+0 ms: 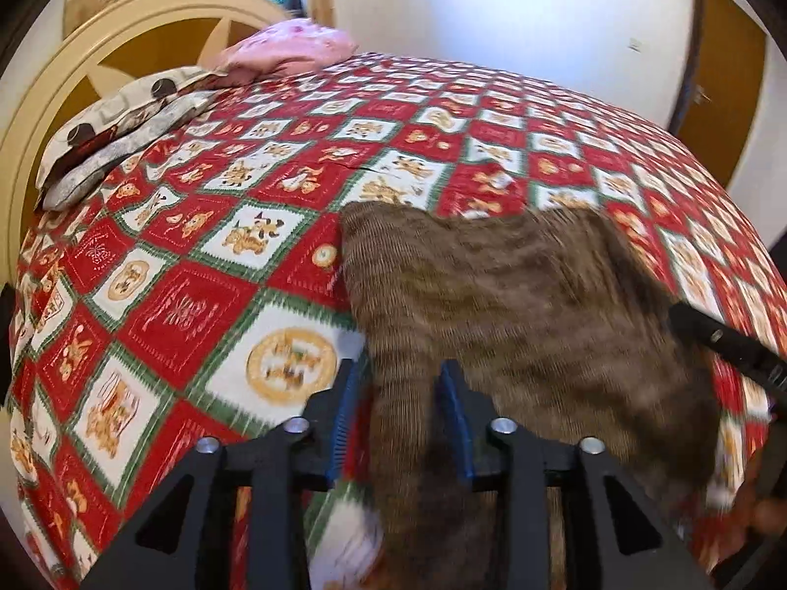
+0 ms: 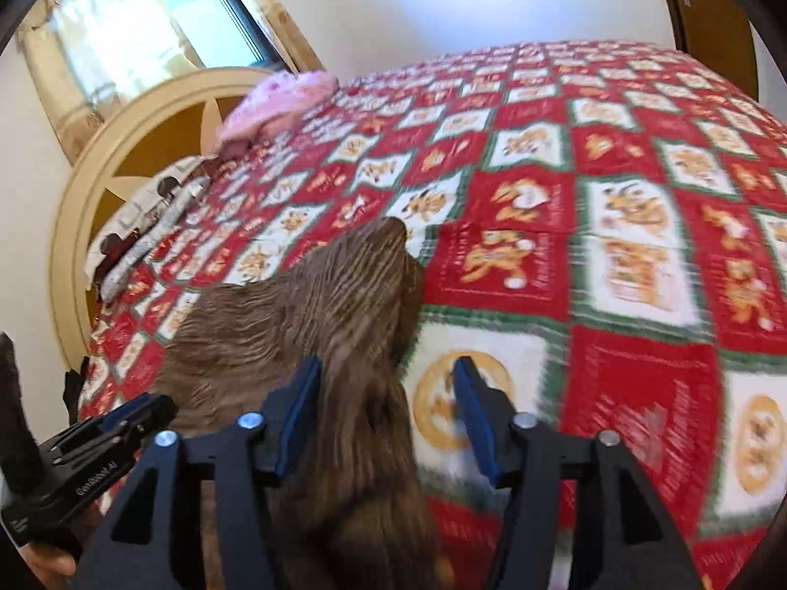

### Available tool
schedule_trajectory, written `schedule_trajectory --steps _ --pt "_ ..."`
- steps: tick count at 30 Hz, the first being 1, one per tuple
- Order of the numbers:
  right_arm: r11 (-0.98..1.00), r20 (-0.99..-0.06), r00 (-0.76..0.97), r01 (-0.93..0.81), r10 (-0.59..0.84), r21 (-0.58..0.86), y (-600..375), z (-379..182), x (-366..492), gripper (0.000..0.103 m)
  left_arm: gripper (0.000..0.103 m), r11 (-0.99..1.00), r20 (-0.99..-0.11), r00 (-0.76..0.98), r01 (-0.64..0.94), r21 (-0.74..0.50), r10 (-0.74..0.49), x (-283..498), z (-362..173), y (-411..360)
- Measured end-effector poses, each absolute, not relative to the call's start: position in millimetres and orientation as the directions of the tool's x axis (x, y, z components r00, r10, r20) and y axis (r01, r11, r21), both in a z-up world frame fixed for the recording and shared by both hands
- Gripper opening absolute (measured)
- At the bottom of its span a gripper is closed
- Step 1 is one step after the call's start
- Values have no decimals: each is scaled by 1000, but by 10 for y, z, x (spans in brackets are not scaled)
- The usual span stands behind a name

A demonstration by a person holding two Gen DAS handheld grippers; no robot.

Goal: Fold small clothes

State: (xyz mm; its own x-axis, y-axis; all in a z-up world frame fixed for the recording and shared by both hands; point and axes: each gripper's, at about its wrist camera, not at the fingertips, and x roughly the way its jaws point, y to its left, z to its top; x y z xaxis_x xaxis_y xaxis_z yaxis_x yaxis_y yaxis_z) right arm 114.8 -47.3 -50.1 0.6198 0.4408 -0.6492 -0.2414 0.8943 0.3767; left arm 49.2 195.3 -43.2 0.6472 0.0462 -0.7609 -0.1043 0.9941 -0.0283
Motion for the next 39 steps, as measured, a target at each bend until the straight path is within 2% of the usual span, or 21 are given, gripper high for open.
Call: schedule_trajectory --steps 1,5,10,11,12,13,15,16,20,25,28,31,35,37,38,39 --pt "891 -646 619 -249 447 379 -502 -469 1054 66 45 994 -762 647 -99 -45 30 426 -445 1968" --pt "863 -655 563 -303 504 404 -466 -514 726 67 45 987 -783 619 -83 -138 -57 199 -544 1977" --pt "888 -719 526 -331 454 319 -257 -749 590 65 45 994 -795 606 -71 -84 -24 86 -636 1813" --pt "895 -729 524 -320 441 312 -238 -778 595 60 45 994 -798 602 -75 -81 -19 92 -647 1801" --pt "903 -734 530 -311 425 297 -244 -781 601 48 45 994 -798 602 -84 -75 -10 96 -651 1792" --pt "914 -747 531 -297 399 277 -231 -779 603 41 45 994 -801 599 -91 -67 1 103 -655 1781" --pt "910 -753 514 -271 411 312 -278 -771 625 23 45 994 -807 591 -98 -45 22 103 -646 1761" --pt "900 -750 497 -254 436 355 -317 -771 626 19 45 995 -805 592 -99 -31 34 89 -631 1750" --pt "809 -697 419 -208 581 549 -379 -754 510 18 45 993 -792 600 -99 68 114 -1 -556 1694" --pt "831 -720 443 -119 534 543 -523 -882 518 17 45 987 -793 587 -95 131 161 -55 -577 1682" --pt "813 -705 444 -100 553 574 -593 -913 475 18 45 983 -786 590 -106 150 183 -99 -580 1687" --pt "838 -724 456 -102 518 536 -567 -848 397 27 45 980 -776 599 -111 163 197 -160 -545 1675" --pt "885 -707 554 -134 440 446 -519 -558 141 31 45 977 -759 616 -116 178 211 -274 -468 1653" --pt "910 -695 603 -141 392 391 -469 -414 24 55 45 977 -751 626 -114 177 210 -343 -429 1631" --pt "920 -686 628 -138 367 366 -451 -343 -42 74 45 978 -748 631 -113 178 209 -378 -409 1624" --pt "928 -674 652 -136 347 347 -413 -281 -93 81 45 977 -742 636 -111 181 210 -434 -386 1613"
